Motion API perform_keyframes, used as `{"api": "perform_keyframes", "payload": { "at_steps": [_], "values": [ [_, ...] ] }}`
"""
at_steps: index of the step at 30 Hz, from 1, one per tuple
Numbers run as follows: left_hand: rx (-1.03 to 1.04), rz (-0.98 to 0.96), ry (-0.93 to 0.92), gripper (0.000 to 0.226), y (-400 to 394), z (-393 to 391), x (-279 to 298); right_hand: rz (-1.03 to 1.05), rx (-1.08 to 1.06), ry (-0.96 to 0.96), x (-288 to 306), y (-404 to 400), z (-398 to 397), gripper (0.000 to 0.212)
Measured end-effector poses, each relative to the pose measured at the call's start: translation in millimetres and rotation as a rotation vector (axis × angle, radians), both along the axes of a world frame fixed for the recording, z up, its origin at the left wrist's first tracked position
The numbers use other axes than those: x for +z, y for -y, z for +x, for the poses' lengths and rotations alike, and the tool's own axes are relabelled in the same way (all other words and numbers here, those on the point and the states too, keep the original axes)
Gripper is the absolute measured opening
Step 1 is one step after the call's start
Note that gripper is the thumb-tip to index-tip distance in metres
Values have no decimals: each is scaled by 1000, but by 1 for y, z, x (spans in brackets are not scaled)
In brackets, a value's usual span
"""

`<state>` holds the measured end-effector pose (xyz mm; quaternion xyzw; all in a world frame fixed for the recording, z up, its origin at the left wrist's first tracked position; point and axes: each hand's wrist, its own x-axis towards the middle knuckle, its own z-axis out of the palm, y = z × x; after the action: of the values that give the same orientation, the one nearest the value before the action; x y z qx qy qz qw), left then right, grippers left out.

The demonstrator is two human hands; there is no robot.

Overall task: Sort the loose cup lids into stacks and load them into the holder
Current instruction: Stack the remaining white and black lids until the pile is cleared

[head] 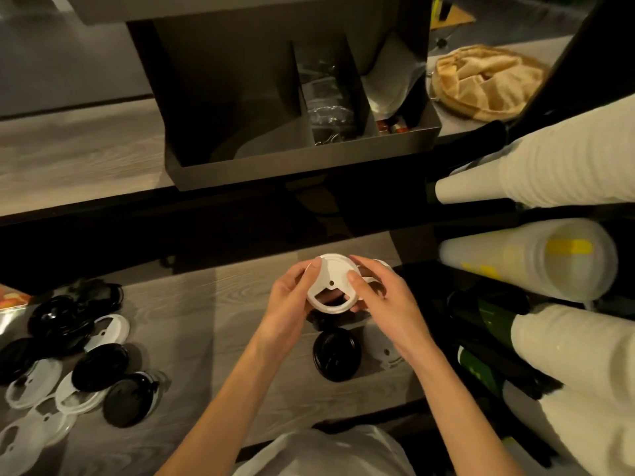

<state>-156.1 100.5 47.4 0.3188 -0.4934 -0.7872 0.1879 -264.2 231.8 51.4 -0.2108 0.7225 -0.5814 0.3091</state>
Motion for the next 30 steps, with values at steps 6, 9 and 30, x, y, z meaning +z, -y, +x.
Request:
{"api": "perform_keyframes", "payload": {
  "at_steps": [6,9,30],
  "values": [
    [-15,13,69,36,-9,-43,-6,79,-170,-88,-10,-2,-27,36],
    [-55,41,85,36,-8,-67,-9,132,-185,-73,-20,-2,-44,47],
    [-411,-837,795,28,0,-110,-51,389,-331,-275,-83,1,-59,37]
  ]
}}
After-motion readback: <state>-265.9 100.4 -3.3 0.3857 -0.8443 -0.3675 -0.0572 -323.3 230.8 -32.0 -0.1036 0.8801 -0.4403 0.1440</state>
